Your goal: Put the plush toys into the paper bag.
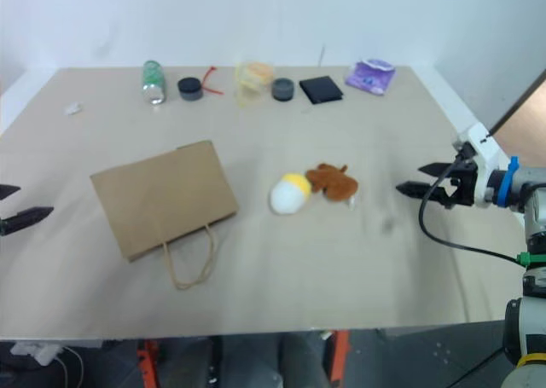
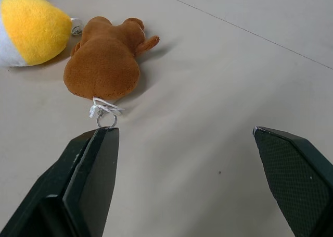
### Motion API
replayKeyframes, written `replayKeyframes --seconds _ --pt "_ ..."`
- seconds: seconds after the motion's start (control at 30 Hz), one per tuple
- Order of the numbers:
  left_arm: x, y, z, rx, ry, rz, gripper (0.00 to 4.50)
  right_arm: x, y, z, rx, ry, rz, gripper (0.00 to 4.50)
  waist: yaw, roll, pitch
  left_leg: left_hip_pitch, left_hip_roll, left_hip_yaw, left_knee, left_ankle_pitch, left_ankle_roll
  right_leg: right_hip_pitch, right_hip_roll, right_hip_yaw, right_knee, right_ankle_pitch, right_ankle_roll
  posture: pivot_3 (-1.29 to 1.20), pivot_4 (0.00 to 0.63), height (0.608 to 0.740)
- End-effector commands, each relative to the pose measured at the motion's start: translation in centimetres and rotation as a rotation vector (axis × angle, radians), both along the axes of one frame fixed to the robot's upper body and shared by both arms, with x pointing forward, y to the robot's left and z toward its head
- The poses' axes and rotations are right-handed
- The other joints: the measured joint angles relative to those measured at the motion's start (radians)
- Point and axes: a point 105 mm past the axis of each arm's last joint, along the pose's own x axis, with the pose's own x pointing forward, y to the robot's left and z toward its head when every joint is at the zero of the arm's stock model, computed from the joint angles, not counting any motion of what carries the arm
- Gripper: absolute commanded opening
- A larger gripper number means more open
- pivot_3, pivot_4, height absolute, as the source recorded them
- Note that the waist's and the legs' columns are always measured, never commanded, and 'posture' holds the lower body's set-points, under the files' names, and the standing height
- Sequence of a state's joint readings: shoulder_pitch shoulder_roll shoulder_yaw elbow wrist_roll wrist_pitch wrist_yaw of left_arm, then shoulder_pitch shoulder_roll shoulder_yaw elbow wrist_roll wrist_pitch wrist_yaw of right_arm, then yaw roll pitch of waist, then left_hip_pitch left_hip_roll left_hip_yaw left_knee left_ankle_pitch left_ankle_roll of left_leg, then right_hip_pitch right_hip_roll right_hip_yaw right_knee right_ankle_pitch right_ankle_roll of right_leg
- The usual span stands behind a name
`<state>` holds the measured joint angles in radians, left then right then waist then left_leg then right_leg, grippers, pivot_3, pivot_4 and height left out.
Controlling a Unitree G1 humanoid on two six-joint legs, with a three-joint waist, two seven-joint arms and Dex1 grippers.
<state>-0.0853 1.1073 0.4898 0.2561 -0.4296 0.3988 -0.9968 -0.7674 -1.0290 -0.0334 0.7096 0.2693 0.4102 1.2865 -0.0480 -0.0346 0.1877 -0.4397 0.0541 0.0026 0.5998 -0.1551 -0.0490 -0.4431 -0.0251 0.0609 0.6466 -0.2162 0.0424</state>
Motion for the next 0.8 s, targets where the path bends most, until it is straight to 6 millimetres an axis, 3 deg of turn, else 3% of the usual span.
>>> replayKeyframes --seconds 0.03,0.13,0.47,0.8 --pt "-0.4 0.5 0.5 0.032 -0.031 0.002 4.50 0.1 0.0 1.1 0.015 -0.047 0.007 4.45 0.000 0.000 0.000 0.000 0.000 0.000 0.000 0.000 0.000 0.000 0.000 0.000 0.000 0.000 0.000 0.00 0.150 0.740" --pt "-0.4 -0.4 -0.2 0.022 -0.036 -0.014 4.50 0.0 0.2 0.5 0.060 -0.052 -0.003 4.45 0.000 0.000 0.000 0.001 0.000 0.000 0.000 0.000 0.000 0.001 0.000 0.000 0.001 0.000 0.000 0.00 0.150 0.740" --pt "-0.3 -0.5 -0.7 0.011 -0.044 -0.004 4.50 -0.3 0.5 0.6 0.098 -0.060 0.009 4.45 0.000 0.000 0.000 0.002 0.000 0.000 0.003 0.000 0.000 0.002 0.001 0.001 0.003 0.001 0.001 0.00 0.150 0.740" --pt "0.2 -0.6 0.1 0.008 -0.106 0.017 4.50 -0.3 -0.2 0.3 0.104 -0.063 -0.011 4.45 0.000 0.000 0.000 0.002 0.000 0.000 0.003 0.000 0.000 0.002 0.001 0.001 0.003 0.001 0.001 0.00 0.150 0.740"
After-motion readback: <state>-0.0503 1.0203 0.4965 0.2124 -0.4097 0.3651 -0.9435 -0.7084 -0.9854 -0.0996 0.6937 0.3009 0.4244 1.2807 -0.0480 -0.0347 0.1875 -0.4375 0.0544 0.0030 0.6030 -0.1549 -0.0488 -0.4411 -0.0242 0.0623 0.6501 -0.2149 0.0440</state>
